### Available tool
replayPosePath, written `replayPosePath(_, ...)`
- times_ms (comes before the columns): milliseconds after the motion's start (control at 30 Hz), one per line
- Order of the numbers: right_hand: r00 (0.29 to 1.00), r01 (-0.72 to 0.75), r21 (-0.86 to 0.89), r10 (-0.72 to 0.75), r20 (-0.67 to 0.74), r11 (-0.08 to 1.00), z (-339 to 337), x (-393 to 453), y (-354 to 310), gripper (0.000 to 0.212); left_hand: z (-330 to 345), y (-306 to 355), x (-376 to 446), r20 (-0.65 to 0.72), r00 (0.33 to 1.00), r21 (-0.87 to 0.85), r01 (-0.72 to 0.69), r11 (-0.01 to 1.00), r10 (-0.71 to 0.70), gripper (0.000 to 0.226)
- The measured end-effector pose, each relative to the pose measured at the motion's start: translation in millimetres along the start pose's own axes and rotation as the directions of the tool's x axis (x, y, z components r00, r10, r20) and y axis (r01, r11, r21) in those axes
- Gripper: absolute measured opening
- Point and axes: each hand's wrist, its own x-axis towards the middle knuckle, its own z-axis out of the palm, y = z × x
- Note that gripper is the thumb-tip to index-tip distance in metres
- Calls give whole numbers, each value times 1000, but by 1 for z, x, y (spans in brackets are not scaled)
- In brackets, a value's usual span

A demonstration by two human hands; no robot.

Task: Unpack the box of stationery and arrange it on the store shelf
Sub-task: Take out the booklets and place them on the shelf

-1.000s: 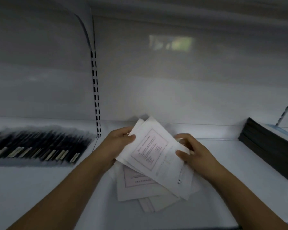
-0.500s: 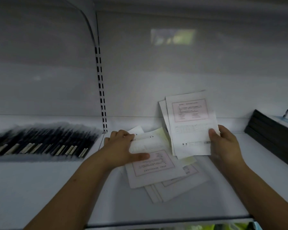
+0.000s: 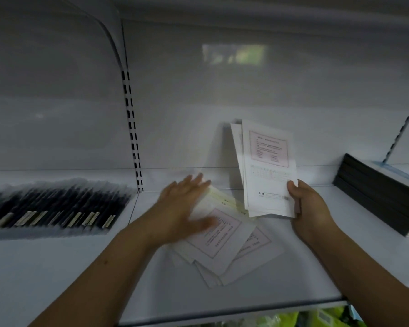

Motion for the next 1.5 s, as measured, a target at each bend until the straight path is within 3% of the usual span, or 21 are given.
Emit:
replayPosePath(67,1000,-5,-29,5,20,1000,2,-1,0,29,6,8,9,227,974,30,-36,999,28,101)
replayPosePath(100,1000,-6,-39,7,30,999,3,-2,0,28,6,9,14,257,966,46,-35,998,22,101)
replayPosePath(233,999,-7,-34,9,49,999,4,-4,-1,29,-12,13,38,247,969,236,-39,971,-21,89)
replayPosePath(333,998,-7,5,7,57,1000,4,-6,-3,30,-24,18,47,226,973,249,-6,968,-53,66)
replayPosePath(400,998,-17,49,14,65,999,5,-7,-5,29,-35,13,47,116,993,117,20,993,-34,38)
replayPosePath(467,995,-39,101,30,92,994,5,-8,-7,29,-47,6,44,-54,987,-225,134,965,-149,29)
replayPosePath(500,993,-48,115,35,111,992,6,-9,-7,29,-48,5,43,-113,958,-460,185,869,-263,26)
replayPosePath(533,991,-48,104,34,131,993,7,-10,-7,29,-45,6,40,-111,915,-667,221,711,-389,23)
replayPosePath(600,991,-32,1,32,134,999,11,-12,-5,27,-27,17,33,18,826,-887,274,372,-564,19)
replayPosePath(667,995,-24,-139,37,93,990,15,-15,-2,21,-6,28,29,125,787,-969,227,95,-604,20)
replayPosePath(733,997,1,-296,21,71,955,19,-18,1,18,2,40,28,193,795,-981,134,-143,-576,28)
replayPosePath(800,995,71,-494,-27,95,866,23,-20,2,14,-3,49,30,256,838,-948,120,-296,-481,49)
replayPosePath(867,982,143,-612,-32,189,778,28,-24,3,10,-4,53,33,186,892,-975,116,-189,-411,55)
replayPosePath(933,964,191,-644,-16,267,741,33,-27,4,15,-4,56,31,88,882,-996,84,-30,-462,42)
replayPosePath(1067,921,289,-543,-75,382,789,41,-33,-12,51,-19,58,30,-87,877,-995,-104,-10,-472,38)
replayPosePath(1200,903,379,-445,-219,370,811,48,-31,-30,33,-42,68,39,-337,865,-927,-234,295,-372,31)
replayPosePath(1267,917,352,-425,-217,335,834,44,-34,-23,35,-37,65,37,-332,888,-890,-183,417,-318,39)
replayPosePath(1367,934,279,-520,-104,341,807,35,-39,-5,45,-10,48,29,-165,947,-846,9,534,-276,63)
replayPosePath(1433,929,255,-576,-32,368,777,32,-41,0,38,4,43,25,-77,961,-812,93,576,-264,70)
replayPosePath(1500,934,283,-578,-83,348,765,33,-47,-5,26,6,45,24,-39,956,-771,157,618,-291,75)
